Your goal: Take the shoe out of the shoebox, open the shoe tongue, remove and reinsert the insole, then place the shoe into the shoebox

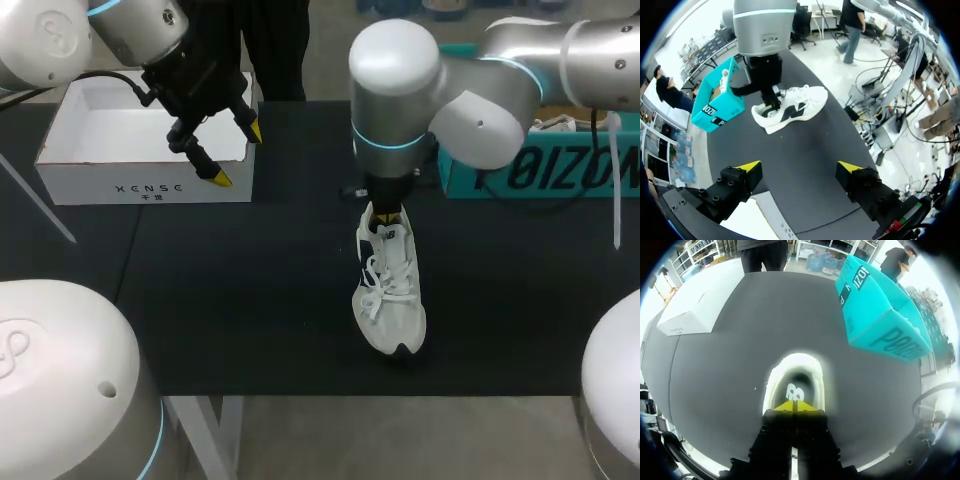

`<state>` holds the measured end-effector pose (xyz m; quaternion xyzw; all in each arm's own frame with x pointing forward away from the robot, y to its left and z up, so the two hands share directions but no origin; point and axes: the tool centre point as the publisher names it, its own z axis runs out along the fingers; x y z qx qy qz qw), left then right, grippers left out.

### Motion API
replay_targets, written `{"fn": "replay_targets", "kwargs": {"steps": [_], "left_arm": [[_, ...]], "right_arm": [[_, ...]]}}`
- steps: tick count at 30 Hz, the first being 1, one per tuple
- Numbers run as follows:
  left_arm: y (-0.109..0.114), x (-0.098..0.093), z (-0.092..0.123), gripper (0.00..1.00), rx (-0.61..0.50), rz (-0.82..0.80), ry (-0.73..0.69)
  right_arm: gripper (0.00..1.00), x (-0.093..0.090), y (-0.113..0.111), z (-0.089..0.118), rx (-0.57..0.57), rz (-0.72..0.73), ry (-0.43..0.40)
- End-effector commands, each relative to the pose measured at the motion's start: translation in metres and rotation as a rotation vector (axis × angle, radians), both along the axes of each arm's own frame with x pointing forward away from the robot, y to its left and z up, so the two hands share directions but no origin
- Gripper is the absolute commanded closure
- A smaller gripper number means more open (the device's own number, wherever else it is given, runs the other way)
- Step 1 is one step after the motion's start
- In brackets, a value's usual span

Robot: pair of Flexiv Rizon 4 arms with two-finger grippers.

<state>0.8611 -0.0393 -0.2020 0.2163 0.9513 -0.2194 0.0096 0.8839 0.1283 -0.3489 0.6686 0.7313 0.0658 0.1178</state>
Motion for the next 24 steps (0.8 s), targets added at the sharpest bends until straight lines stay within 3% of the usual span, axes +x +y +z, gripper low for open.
{"fn": "replay_targets", "kwargs": {"steps": [1, 9, 18, 21, 24], "left_arm": [[0.0, 0.0, 0.0, 0.0, 0.003, 0.0, 0.0], [0.0, 0.0, 0.0, 0.0, 0.003, 0.0, 0.0], [0.0, 0.0, 0.0, 0.0, 0.003, 0.0, 0.0], [0.0, 0.0, 0.0, 0.0, 0.003, 0.0, 0.0], [0.0, 0.0, 0.0, 0.0, 0.003, 0.0, 0.0]], "right_arm": [[1.0, 0.01, -0.002, -0.012, 0.03, 0.002, 0.019], [1.0, 0.016, 0.004, -0.038, 0.056, 0.003, 0.076], [1.0, 0.0, 0.005, -0.069, 0.067, -0.002, 0.145], [1.0, -0.004, 0.006, -0.075, 0.072, -0.002, 0.16], [1.0, -0.005, 0.005, -0.07, 0.078, -0.007, 0.15]]}}
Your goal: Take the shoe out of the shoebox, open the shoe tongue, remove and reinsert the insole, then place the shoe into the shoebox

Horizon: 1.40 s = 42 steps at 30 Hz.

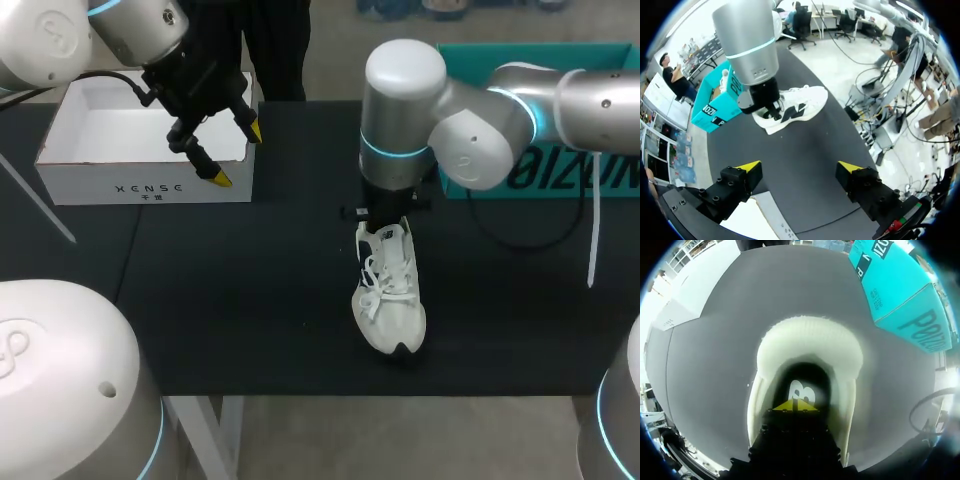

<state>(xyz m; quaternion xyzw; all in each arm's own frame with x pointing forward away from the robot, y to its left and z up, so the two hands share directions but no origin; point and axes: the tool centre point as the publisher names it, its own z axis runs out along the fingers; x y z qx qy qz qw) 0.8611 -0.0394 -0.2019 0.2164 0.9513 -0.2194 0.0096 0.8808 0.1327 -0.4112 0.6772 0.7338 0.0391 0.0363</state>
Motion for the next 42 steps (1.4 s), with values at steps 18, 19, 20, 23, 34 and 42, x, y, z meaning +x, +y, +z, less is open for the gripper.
{"fn": "replay_targets", "kwargs": {"steps": [18, 19, 20, 23, 34, 42], "left_arm": [[0.0, 0.0, 0.0, 0.0, 0.003, 0.0, 0.0], [0.0, 0.0, 0.0, 0.0, 0.003, 0.0, 0.0], [0.0, 0.0, 0.0, 0.0, 0.003, 0.0, 0.0], [0.0, 0.0, 0.0, 0.0, 0.003, 0.0, 0.0], [0.0, 0.0, 0.0, 0.0, 0.003, 0.0, 0.0], [0.0, 0.0, 0.0, 0.0, 0.003, 0.0, 0.0]], "right_arm": [[1.0, 0.003, -0.01, 0.042, -0.022, 0.017, -0.083], [1.0, 0.003, -0.01, 0.039, -0.025, 0.018, -0.078], [1.0, 0.003, -0.01, 0.036, -0.027, 0.02, -0.072], [1.0, 0.003, -0.009, 0.029, -0.028, 0.022, -0.061], [1.0, 0.008, -0.003, 0.003, -0.021, 0.025, -0.01], [1.0, -0.003, -0.011, 0.032, -0.022, 0.009, -0.045]]}}
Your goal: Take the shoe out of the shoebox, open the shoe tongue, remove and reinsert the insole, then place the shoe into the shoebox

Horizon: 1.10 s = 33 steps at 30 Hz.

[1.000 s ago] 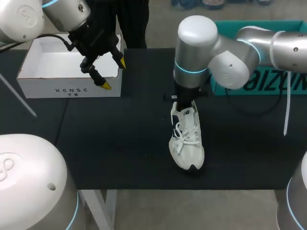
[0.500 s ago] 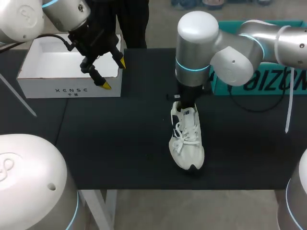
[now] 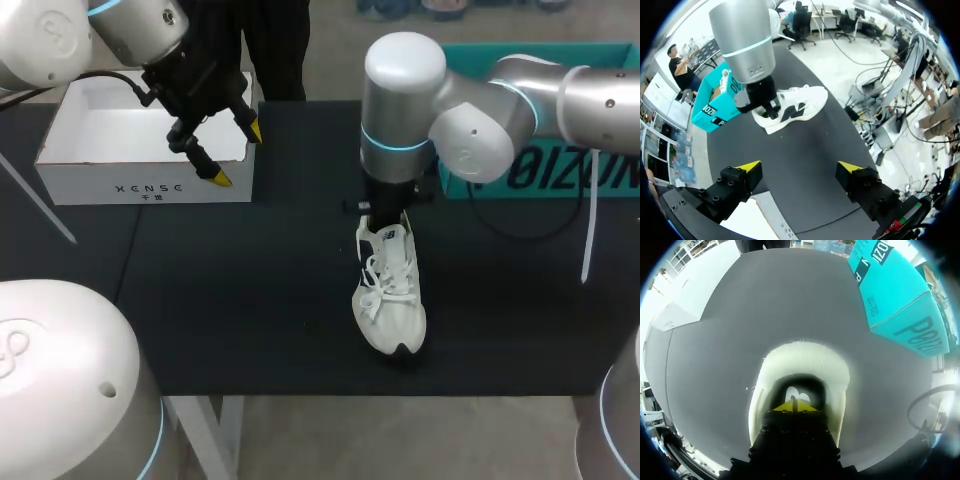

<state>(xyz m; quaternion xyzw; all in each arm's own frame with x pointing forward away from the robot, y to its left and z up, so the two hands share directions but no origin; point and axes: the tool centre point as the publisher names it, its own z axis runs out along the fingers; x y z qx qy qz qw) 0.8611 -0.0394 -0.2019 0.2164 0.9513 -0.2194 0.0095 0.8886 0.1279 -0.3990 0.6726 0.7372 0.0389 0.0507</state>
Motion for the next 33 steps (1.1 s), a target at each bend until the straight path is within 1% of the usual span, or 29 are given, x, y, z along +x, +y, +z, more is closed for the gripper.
{"fn": "replay_targets", "kwargs": {"steps": [1, 4, 9, 12, 15, 17, 18, 19, 20, 21, 22, 27, 30, 33], "left_arm": [[0.0, 0.0, 0.0, 0.0, 0.003, 0.0, 0.0], [0.0, 0.0, 0.0, 0.0, 0.003, 0.0, 0.0], [0.0, 0.0, 0.0, 0.0, 0.003, 0.0, 0.0], [0.0, 0.0, 0.0, 0.0, 0.003, 0.0, 0.0], [0.0, 0.0, 0.0, 0.0, 0.003, 0.0, 0.0], [0.0, 0.0, 0.0, 0.0, 0.003, 0.0, 0.0], [0.0, 0.0, 0.0, 0.0, 0.003, 0.0, 0.0], [0.0, 0.0, 0.0, 0.0, 0.003, 0.0, 0.0], [0.0, 0.0, 0.0, 0.0, 0.003, 0.0, 0.0], [0.0, 0.0, 0.0, 0.0, 0.003, 0.0, 0.0], [0.0, 0.0, 0.0, 0.0, 0.003, 0.0, 0.0], [0.0, 0.0, 0.0, 0.0, 0.003, 0.0, 0.0], [0.0, 0.0, 0.0, 0.0, 0.003, 0.0, 0.0], [0.0, 0.0, 0.0, 0.0, 0.003, 0.0, 0.0]], "right_arm": [[1.0, -0.013, -0.007, 0.024, -0.003, 0.0, -0.028], [1.0, -0.019, -0.009, 0.037, -0.004, 0.001, -0.036], [1.0, -0.028, -0.009, 0.041, -0.01, 0.004, -0.017], [1.0, -0.031, -0.009, 0.036, -0.012, -0.001, 0.006], [1.0, -0.032, -0.009, 0.024, -0.001, -0.018, 0.032], [0.69, -0.031, -0.008, 0.018, 0.007, -0.019, 0.035], [0.57, -0.03, -0.006, 0.016, 0.008, -0.018, 0.036], [0.51, -0.029, -0.005, 0.015, 0.008, -0.018, 0.036], [0.26, -0.029, -0.004, 0.015, 0.009, -0.018, 0.035], [0.09, -0.028, -0.003, 0.014, 0.01, -0.017, 0.034], [0.0, -0.027, -0.003, 0.014, 0.011, -0.017, 0.031], [0.0, -0.022, -0.006, 0.013, 0.011, -0.026, 0.024], [0.0, -0.02, -0.009, 0.02, 0.01, -0.03, 0.004], [0.0, -0.019, -0.011, 0.035, 0.016, -0.028, -0.034]]}}
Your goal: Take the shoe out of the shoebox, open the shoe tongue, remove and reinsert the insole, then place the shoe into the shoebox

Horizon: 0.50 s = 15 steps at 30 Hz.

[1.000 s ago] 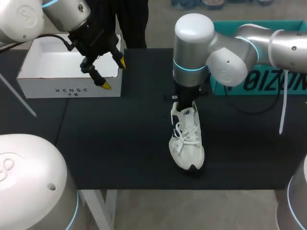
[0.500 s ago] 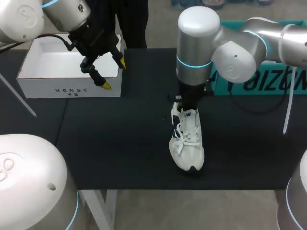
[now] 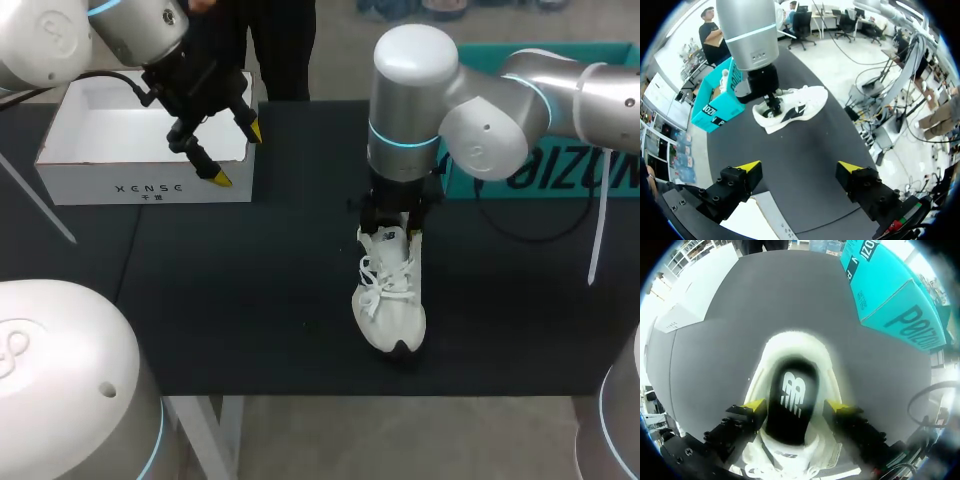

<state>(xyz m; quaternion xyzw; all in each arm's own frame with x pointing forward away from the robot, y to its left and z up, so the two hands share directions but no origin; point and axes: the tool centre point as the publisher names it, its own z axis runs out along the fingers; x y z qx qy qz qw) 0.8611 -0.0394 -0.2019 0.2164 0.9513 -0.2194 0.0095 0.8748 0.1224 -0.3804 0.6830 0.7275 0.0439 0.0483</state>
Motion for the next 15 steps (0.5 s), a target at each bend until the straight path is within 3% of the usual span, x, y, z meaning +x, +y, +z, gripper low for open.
{"fn": "replay_targets", "kwargs": {"steps": [1, 8, 15], "left_arm": [[0.0, 0.0, 0.0, 0.0, 0.003, 0.0, 0.0], [0.0, 0.0, 0.0, 0.0, 0.003, 0.0, 0.0], [0.0, 0.0, 0.0, 0.0, 0.003, 0.0, 0.0]], "right_arm": [[0.0, -0.004, -0.005, 0.02, 0.003, 0.001, -0.042], [0.0, 0.0, -0.002, 0.051, 0.013, 0.02, -0.106], [0.0, -0.018, 0.001, 0.07, 0.005, 0.041, -0.129]]}}
